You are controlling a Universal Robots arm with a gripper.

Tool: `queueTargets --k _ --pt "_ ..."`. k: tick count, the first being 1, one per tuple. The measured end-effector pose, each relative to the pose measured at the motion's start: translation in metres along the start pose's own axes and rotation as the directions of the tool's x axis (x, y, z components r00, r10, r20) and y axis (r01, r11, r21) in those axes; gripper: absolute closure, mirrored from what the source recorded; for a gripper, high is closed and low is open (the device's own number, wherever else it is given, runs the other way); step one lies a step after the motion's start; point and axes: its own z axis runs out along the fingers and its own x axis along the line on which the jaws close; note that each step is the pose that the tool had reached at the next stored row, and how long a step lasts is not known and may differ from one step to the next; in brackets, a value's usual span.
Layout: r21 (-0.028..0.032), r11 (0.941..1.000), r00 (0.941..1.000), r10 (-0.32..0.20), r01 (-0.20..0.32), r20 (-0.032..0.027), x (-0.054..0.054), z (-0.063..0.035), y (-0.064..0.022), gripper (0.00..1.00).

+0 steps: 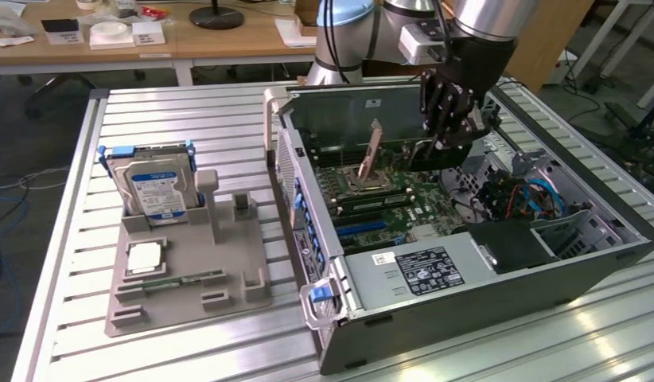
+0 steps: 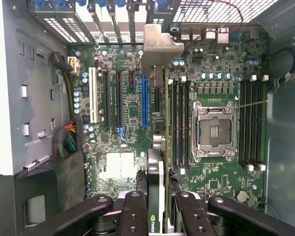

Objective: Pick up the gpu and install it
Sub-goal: 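Insert the gpu into the slot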

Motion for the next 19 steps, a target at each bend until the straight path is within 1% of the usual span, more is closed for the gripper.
queueTargets --k 4,13,19 --pt "0.0004 1.0 1.0 0.0 0.0 0.0007 0.0 0.0018 0.0008 0.73" --pt "0.0003 1.0 1.0 0.0 0.0 0.0003 0.001 0.0175 0.005 0.73" --pt "0.0013 1.0 1.0 0.0 0.0 0.001 0.001 0.0211 0.0076 0.73"
